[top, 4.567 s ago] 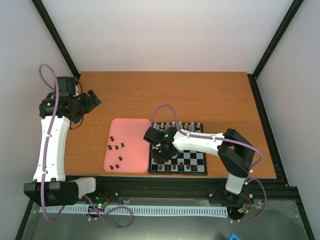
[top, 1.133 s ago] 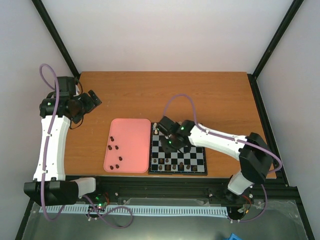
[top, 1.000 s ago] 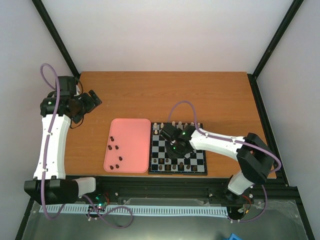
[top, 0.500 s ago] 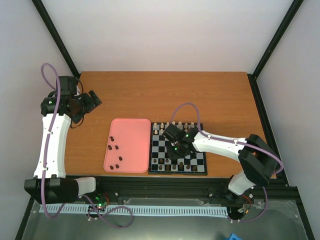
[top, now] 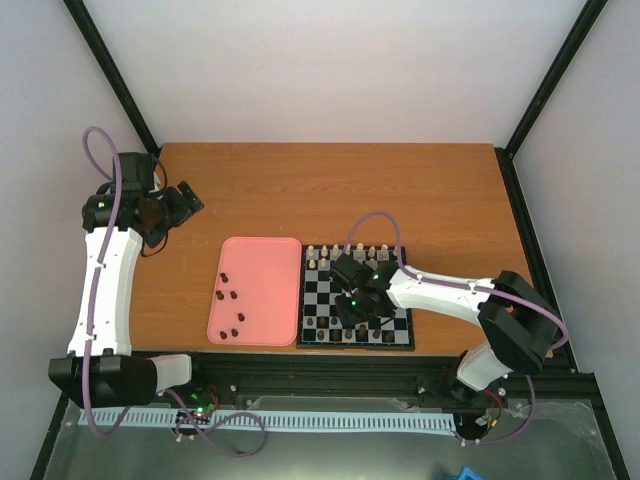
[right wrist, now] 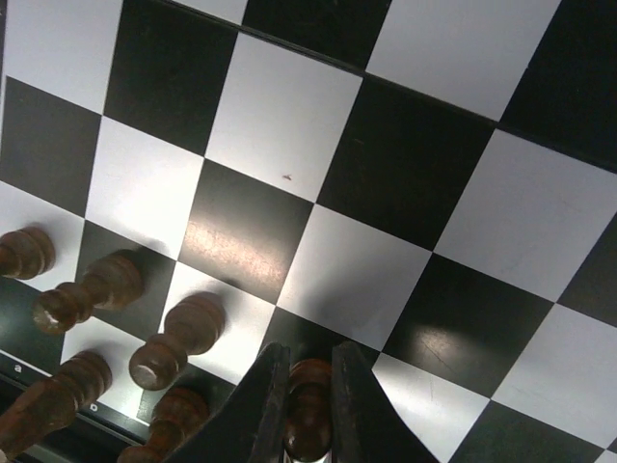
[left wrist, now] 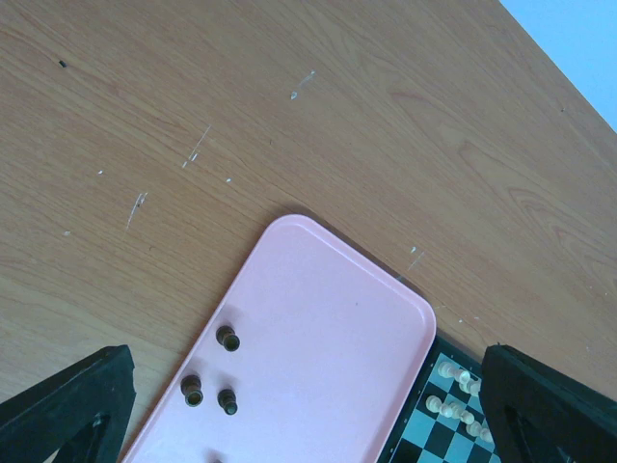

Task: Set up the chess pieces on the board
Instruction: Place the chess piece on the chessboard, then pick up the chess piece from the storage box, then place the chess piece on the chessboard, then pick up the chess piece from the storage box.

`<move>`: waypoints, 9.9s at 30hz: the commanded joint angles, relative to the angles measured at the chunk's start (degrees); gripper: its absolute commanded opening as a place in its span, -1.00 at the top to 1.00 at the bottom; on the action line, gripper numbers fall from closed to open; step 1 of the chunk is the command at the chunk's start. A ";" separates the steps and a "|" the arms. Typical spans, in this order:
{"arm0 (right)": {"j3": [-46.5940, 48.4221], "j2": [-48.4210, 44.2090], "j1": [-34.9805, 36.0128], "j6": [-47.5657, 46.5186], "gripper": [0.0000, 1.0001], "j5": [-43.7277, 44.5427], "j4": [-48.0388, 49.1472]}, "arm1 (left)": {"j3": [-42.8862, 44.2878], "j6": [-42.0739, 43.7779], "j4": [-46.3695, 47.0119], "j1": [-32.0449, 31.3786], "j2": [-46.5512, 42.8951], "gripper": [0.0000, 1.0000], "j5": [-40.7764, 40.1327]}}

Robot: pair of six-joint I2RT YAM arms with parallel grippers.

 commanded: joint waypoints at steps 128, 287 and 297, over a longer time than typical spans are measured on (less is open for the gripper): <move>44.75 26.88 4.31 -8.44 0.95 2.46 -4.86 | 1.89 0.84 0.58 0.23 -0.25 -1.00 1.98; 71.89 52.52 14.15 -14.22 0.89 -7.36 -17.40 | 0.72 0.40 0.85 0.21 -1.66 -1.00 2.29; 66.47 42.72 12.11 -12.59 0.94 0.00 -16.62 | 0.78 0.57 0.58 0.25 -1.74 -0.99 2.44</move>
